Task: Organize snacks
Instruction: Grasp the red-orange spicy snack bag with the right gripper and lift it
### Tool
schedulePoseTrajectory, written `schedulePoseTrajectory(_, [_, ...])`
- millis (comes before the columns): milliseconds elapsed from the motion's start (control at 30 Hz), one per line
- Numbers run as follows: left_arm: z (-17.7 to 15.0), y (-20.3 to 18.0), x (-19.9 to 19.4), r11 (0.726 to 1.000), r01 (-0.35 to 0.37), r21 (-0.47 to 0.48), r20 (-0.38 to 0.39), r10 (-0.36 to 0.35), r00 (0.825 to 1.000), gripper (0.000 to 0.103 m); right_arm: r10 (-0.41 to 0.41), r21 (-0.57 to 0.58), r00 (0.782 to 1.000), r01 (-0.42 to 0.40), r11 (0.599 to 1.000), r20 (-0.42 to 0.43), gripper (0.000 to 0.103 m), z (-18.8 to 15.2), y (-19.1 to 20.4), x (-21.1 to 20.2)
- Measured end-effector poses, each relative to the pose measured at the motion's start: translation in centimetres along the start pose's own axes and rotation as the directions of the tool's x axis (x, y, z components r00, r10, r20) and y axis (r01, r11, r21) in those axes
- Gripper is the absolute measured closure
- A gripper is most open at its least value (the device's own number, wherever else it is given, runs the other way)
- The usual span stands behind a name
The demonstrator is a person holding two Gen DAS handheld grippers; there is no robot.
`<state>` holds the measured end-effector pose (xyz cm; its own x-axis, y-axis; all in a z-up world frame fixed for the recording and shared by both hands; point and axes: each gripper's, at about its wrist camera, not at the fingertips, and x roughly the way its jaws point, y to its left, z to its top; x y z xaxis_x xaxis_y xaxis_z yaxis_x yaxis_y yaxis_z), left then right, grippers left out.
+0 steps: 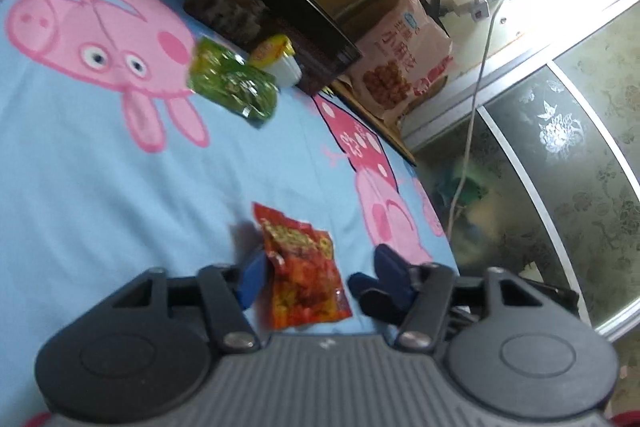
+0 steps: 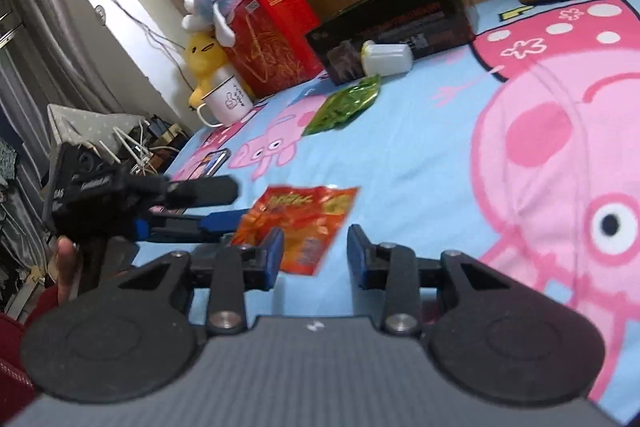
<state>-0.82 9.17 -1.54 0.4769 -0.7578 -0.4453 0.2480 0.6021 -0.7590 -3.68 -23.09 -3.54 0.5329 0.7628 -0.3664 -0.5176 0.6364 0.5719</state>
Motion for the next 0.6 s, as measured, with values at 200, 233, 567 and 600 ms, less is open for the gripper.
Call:
schedulePoseTrajectory(200, [-0.2,-0.1,0.7,1.000,0.004,-0.007,-0.028,-0.004,1.000,0.085,-0.035,-0.166,0.999,0.037,0.985,0.016,0.039,-0.8,2.9,1.0])
schedulePoseTrajectory(233, [-0.2,-0.1,0.7,1.000,0.006,-0.010,-0.029,-0.006,1.000,0.085,-0.045,-0.208,0.999,0.047,0.977,0.018,0.033,-1.1,3.4,1.1])
schedulePoseTrajectory(567, [1.0,0.7,-0.9,0.983,0.156,-0.101,-0.016,-0.158,0.987,0.087,-0.225,-0.454,0.972,0.230,0.861,0.066,0.031,-2.1,5.4,2.3])
schedulePoseTrajectory(600, [1.3,0.6,-1.1,0.982,0.164,-0.096,-0.016,-0.166,0.986,0.087,-0.213,-0.428,0.975,0.218,0.877,0.060,0.033,-1.8,5.0,2.2])
